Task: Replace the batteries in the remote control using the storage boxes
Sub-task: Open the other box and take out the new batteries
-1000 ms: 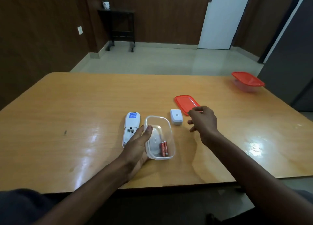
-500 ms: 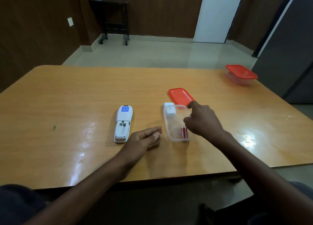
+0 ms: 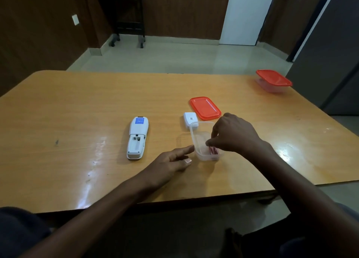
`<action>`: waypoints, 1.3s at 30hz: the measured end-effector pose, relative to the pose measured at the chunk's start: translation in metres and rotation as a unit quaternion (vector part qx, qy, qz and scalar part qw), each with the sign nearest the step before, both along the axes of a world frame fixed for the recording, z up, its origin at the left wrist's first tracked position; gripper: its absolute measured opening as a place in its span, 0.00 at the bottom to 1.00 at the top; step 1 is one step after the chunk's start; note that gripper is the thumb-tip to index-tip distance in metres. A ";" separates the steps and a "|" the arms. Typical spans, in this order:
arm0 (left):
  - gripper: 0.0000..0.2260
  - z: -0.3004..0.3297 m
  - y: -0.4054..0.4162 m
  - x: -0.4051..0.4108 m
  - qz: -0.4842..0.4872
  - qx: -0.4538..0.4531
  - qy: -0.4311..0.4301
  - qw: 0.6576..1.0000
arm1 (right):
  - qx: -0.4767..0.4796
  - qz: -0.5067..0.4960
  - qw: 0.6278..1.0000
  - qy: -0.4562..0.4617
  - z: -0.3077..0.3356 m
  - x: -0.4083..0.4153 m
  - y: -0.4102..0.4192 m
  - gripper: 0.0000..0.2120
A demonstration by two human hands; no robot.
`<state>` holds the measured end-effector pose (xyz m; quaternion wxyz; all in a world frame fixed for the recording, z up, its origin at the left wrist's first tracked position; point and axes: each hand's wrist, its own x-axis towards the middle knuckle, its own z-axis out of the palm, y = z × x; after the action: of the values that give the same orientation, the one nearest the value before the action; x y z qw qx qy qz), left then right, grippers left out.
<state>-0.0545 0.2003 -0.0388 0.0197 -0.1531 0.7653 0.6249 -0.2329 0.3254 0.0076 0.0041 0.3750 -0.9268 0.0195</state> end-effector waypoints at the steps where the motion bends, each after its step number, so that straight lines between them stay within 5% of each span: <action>1: 0.21 -0.001 -0.001 0.000 -0.003 -0.004 0.001 1.000 | 0.006 -0.001 1.000 -0.016 0.000 0.001 -0.001 0.12; 10: 0.22 -0.006 -0.002 0.000 -0.020 -0.022 0.001 1.000 | -0.015 -0.043 0.994 -0.097 -0.005 0.008 -0.008 0.07; 16: 0.22 -0.001 -0.001 0.003 -0.012 -0.034 0.000 0.999 | -0.170 -0.046 0.974 -0.139 0.000 0.017 -0.011 0.08; 19: 0.21 0.002 -0.002 0.010 0.052 -0.133 0.013 0.990 | -0.288 0.002 0.946 -0.145 0.004 0.031 -0.019 0.05; 21: 0.20 0.002 -0.005 0.018 0.050 -0.290 0.011 0.956 | -0.312 0.049 0.939 -0.133 -0.001 0.040 -0.029 0.03; 24: 0.17 0.000 -0.010 0.031 0.010 -0.468 0.004 0.884 | -0.280 0.118 0.948 -0.091 -0.013 0.047 -0.051 0.08; 27: 0.15 -0.002 -0.012 0.041 0.010 -0.522 0.006 0.853 | -0.197 0.158 0.967 -0.043 -0.024 0.050 -0.070 0.07; 34: 0.17 -0.006 -0.023 0.057 0.028 -0.542 0.009 0.840 | -0.169 0.165 0.971 -0.026 0.003 0.050 -0.064 0.10; 39: 0.17 -0.008 -0.022 0.059 0.038 -0.549 0.017 0.835 | -0.011 0.101 0.995 -0.011 0.028 0.013 -0.023 0.14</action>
<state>0.0044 0.1779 -0.0465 -0.1041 -0.1570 0.9765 0.1044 -0.2200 0.3020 0.0358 -0.0044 0.4662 -0.8840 0.0339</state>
